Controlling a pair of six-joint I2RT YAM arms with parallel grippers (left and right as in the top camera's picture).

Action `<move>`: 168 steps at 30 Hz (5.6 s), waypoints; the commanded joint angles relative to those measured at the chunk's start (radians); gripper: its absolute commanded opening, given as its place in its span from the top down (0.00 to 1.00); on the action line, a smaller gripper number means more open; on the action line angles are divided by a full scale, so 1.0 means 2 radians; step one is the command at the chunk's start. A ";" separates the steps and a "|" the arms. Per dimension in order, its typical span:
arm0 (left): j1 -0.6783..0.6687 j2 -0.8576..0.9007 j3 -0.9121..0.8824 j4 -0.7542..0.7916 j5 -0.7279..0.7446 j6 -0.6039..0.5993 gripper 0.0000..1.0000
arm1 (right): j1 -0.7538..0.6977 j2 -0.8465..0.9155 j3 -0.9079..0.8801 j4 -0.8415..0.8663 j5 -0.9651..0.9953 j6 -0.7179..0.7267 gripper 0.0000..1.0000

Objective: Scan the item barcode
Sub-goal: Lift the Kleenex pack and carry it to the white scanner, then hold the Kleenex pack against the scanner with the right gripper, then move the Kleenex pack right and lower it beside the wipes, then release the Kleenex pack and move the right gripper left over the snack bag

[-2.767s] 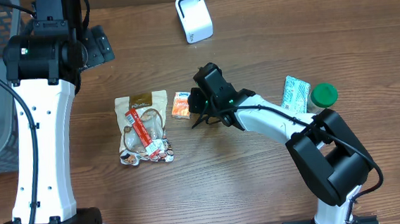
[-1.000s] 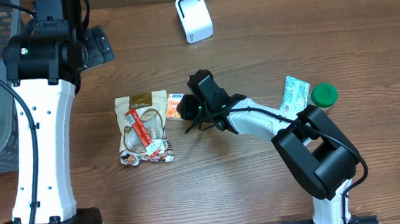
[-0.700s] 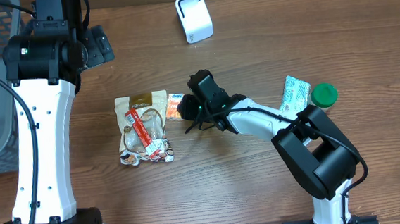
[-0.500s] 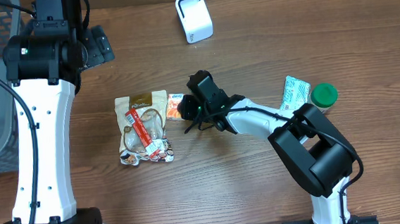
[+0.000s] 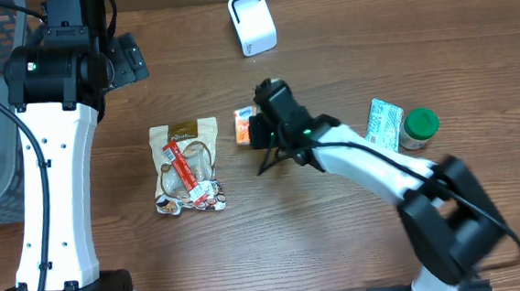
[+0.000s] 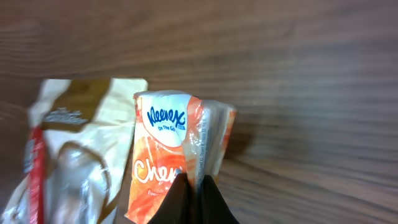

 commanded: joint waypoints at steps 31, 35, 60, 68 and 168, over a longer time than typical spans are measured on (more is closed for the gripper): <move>-0.003 -0.003 0.004 0.001 -0.005 0.006 0.00 | -0.088 -0.016 0.394 -0.338 0.135 -0.300 0.96; -0.003 -0.003 0.004 0.001 -0.005 0.006 0.00 | -0.078 0.014 0.390 -0.258 0.146 -0.410 0.96; -0.003 -0.003 0.004 0.001 -0.005 0.006 0.00 | -0.075 0.221 0.390 0.076 0.240 -0.669 0.96; -0.003 -0.003 0.004 0.001 -0.005 0.006 0.00 | -0.075 0.274 0.390 0.132 0.223 -0.718 0.96; -0.003 -0.003 0.004 0.001 -0.005 0.006 0.00 | -0.171 -0.039 0.099 -0.330 0.034 -0.013 0.17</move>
